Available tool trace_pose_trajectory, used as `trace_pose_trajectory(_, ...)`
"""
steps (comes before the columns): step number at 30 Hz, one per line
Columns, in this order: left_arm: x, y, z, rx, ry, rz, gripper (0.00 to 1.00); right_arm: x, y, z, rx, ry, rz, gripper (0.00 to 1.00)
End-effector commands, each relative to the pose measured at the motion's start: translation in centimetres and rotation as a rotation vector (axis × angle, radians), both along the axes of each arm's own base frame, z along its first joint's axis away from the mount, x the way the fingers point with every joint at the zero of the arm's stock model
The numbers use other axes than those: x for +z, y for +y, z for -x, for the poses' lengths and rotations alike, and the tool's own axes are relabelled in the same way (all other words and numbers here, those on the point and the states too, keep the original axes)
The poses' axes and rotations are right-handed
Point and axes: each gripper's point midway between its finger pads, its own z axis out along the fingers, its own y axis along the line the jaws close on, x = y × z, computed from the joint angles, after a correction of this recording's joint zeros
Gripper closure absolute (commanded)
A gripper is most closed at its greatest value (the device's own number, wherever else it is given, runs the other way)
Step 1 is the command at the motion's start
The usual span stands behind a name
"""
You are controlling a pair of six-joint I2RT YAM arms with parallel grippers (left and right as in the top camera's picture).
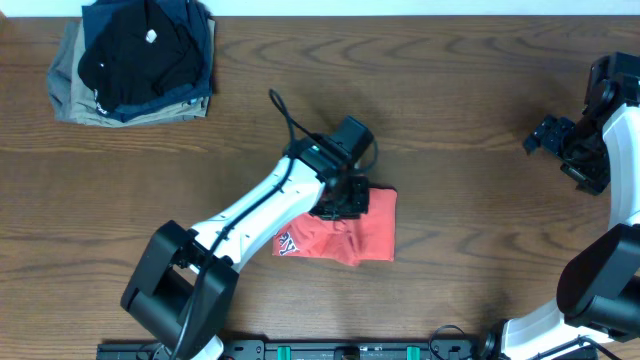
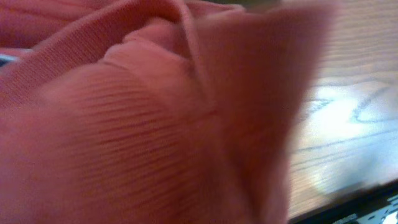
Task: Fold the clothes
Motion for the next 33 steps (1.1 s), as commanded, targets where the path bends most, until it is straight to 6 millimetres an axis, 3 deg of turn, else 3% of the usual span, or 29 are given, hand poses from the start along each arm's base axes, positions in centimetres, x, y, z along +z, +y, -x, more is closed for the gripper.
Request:
trace_pose_trajectory(1, -0.5, -0.7, 0.5, 0.010, 0.012, -0.003, 0.63, 0.4, -0.2, 0.0, 0.001, -0.010, 0.005, 0.01)
trace_pose_trajectory(8, 1.0, -1.5, 2.0, -0.020, 0.070, 0.056, 0.59, 0.4, -0.2, 0.0, 0.001, -0.010, 0.005, 0.01)
trace_pose_trajectory(15, 6.2, -1.4, 2.5, -0.082, -0.022, 0.139, 0.58, 0.4, -0.2, 0.0, 0.001, -0.010, 0.005, 0.01)
trace_pose_trajectory(19, 8.3, 0.8, 2.1, -0.049, -0.107, 0.098, 0.57, 0.4, -0.2, 0.0, 0.001, -0.010, 0.005, 0.01)
trace_pose_trajectory(23, 8.9, 3.6, 1.6, 0.006, -0.142, 0.026, 0.57, 0.4, -0.2, 0.0, 0.001, -0.010, 0.005, 0.01)
trace_pose_trajectory(28, 8.0, 8.3, 1.0, 0.087, -0.112, -0.118, 0.55, 0.4, -0.2, 0.0, 0.001, -0.010, 0.005, 0.01)
trace_pose_trajectory(30, 7.5, 10.0, 0.9, 0.111, -0.097, -0.169, 0.49, 0.4, -0.2, 0.0, 0.001, -0.010, 0.005, 0.01)
trace_pose_trajectory(33, 6.6, 10.9, 0.9, 0.111, -0.073, -0.185, 0.42, 0.4, -0.2, 0.0, 0.001, -0.010, 0.005, 0.01)
